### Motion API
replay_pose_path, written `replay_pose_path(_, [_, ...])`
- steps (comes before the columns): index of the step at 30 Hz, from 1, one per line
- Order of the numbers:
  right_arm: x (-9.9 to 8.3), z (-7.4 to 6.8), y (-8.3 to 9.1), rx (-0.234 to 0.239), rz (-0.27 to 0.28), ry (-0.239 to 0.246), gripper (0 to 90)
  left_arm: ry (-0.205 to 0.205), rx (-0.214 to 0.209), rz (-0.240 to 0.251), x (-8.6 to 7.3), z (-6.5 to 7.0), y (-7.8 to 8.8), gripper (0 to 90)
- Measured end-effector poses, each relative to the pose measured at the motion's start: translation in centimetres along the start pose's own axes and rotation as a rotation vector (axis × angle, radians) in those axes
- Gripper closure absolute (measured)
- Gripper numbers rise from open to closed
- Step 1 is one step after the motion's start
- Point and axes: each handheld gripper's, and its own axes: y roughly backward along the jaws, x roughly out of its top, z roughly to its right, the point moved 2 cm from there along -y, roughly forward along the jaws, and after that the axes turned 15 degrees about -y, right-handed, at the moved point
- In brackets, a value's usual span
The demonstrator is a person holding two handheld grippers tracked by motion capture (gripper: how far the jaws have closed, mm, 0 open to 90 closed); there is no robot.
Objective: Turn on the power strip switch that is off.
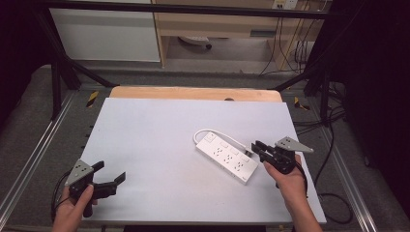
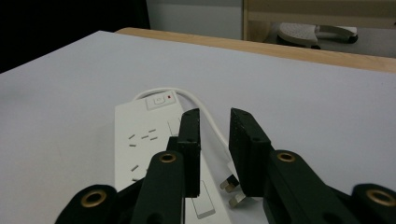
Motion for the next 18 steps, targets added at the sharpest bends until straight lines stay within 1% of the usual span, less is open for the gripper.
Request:
replay_pose_path(2, [0.0, 0.1, 0.1, -0.002, 0.002, 0.0, 71.6, 0.0, 0.0, 0.0, 0.0, 0.0, 0.0, 6.2])
replay_pose_path(4, [0.1, 0.2, 0.2, -0.005, 0.005, -0.011, 68.2, 0.0, 0.0, 0.0, 0.0, 0.0, 0.0, 6.2])
replay_pose_path(5, [0.2, 0.3, 0.3, -0.006, 0.008, -0.009, 66.9, 0.0, -0.001, 0.0, 0.0, 0.0, 0.0, 6.2])
replay_pose_path(7, [0.3, 0.3, 0.4, -0.01, 0.008, -0.018, 62.2, -0.001, -0.001, -0.001, 0.0, 0.0, 0.0, 6.2])
replay_pose_path(9, [0.4, 0.4, 0.6, -0.01, 0.012, -0.022, 59.8, 0.0, -0.001, -0.002, 0.0, 0.0, 0.0, 6.2])
replay_pose_path(11, [0.6, 0.6, 0.9, -0.015, 0.026, -0.028, 55.6, 0.001, 0.0, -0.001, 0.0, 0.0, 0.0, 6.2])
replay_pose_path(14, [0.8, 0.7, 1.1, -0.015, 0.034, -0.03, 53.8, 0.0, -0.001, -0.002, 0.0, 0.0, 0.0, 6.2])
replay_pose_path(15, [0.9, 0.7, 1.3, -0.015, 0.039, -0.031, 50.6, 0.0, 0.0, -0.001, 0.0, 0.0, 0.0, 6.2])
replay_pose_path(16, [0.9, 0.7, 1.3, -0.015, 0.039, -0.031, 50.6, -0.001, 0.001, -0.001, 0.0, 0.0, 0.0, 6.2])
replay_pose_path(18, [1.0, 0.8, 1.5, -0.017, 0.047, -0.04, 47.4, -0.001, 0.001, -0.001, 0.0, 0.0, 0.0, 6.2])
